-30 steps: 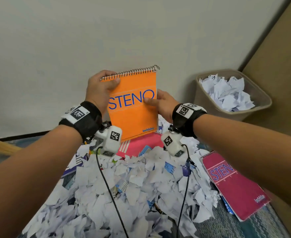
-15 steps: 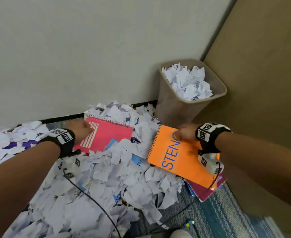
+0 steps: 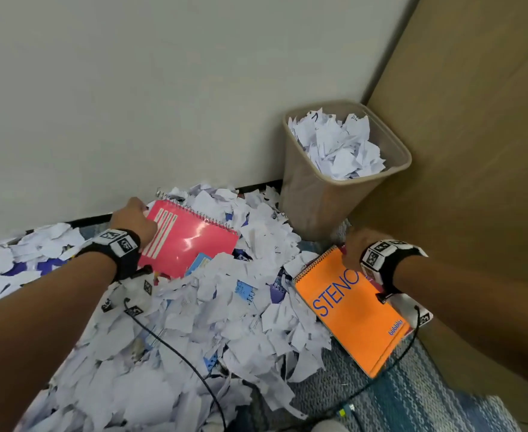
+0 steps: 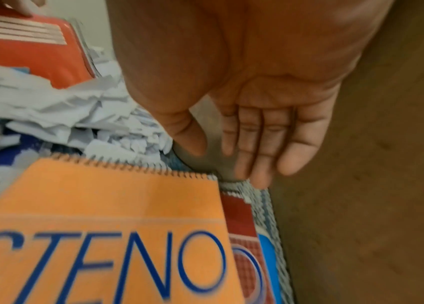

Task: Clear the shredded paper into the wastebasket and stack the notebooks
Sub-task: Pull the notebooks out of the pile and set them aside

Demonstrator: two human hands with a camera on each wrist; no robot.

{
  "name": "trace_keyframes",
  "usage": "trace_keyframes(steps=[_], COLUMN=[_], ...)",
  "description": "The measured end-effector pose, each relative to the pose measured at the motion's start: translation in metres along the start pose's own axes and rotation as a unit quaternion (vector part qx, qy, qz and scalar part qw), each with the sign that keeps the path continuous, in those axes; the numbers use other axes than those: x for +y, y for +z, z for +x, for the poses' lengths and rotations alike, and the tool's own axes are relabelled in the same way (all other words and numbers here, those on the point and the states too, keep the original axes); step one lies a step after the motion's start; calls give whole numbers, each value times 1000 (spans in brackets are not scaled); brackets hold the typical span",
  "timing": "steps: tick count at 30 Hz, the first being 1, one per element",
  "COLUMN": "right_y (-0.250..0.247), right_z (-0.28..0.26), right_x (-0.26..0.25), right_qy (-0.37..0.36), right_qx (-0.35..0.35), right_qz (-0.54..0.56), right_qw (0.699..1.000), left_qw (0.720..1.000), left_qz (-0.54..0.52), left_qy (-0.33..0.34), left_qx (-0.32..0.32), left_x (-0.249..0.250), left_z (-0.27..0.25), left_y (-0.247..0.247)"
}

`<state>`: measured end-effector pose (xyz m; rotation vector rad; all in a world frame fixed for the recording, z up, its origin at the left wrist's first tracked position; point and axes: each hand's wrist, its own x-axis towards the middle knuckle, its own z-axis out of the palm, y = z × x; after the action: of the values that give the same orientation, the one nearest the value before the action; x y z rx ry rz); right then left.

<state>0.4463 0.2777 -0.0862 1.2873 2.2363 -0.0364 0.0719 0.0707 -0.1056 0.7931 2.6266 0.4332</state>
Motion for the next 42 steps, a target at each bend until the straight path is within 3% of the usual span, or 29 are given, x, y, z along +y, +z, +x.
trace_keyframes(steps=[2, 5, 7, 10, 13, 16, 21, 23, 26, 28, 29, 31, 33, 35, 37, 40, 42], right_y=[-9, -18, -21, -25, -32, -39, -55, -65, -85, -98, -103, -111, -110, -105, -98, -88, -82], right_z=[6, 6, 6, 4, 0, -3, 0, 3, 2, 4, 5, 8, 10, 6, 2, 3, 4], right_x=[-19, -51, -69, -91, -106, -118, -136, -144, -157, -162, -161, -153, -142, -136, -134, -127, -113], right_qy=[-29, -68, -97, -132, -150, -176, -194, -219, -264, -254, -237, -215, -249, -298, -320, -257, -186], right_qx=[28, 44, 49, 40, 29, 28, 53, 97, 157, 182, 200, 250, 248, 163, 94, 91, 108], right_qz=[-14, -51, -54, -63, -80, -74, 77, 204, 382, 469, 476, 403, 366, 414, 417, 397, 390], right_qw=[999, 995, 993, 988, 985, 981, 977, 949, 872, 826, 823, 854, 862, 844, 846, 876, 895], left_qw=[997, 995, 995, 991, 992, 994, 982, 970, 946, 928, 920, 913, 915, 911, 904, 911, 943], left_qz=[-62, -83, -91, -92, 1, 76, -55, -108, -216, -274, -294, -310, -300, -292, -291, -282, -202], left_qy=[9, 35, 43, 63, 40, 61, 153, 202, 240, 247, 249, 246, 237, 241, 251, 224, 190], left_qx=[46, 47, 20, -76, -116, -49, 92, 86, 5, -52, -74, -102, -129, -163, -189, -201, -183], left_x=[2, 4, 4, -6, -15, -15, -4, 7, 25, 31, 31, 28, 22, 18, 17, 18, 9], left_z=[3, 2, -2, -5, -13, -19, -25, -30, -31, -33, -36, -39, -39, -41, -46, -46, -39], left_y=[-8, -21, -24, -14, -7, -15, -66, -87, -100, -99, -97, -91, -81, -67, -53, -37, -34])
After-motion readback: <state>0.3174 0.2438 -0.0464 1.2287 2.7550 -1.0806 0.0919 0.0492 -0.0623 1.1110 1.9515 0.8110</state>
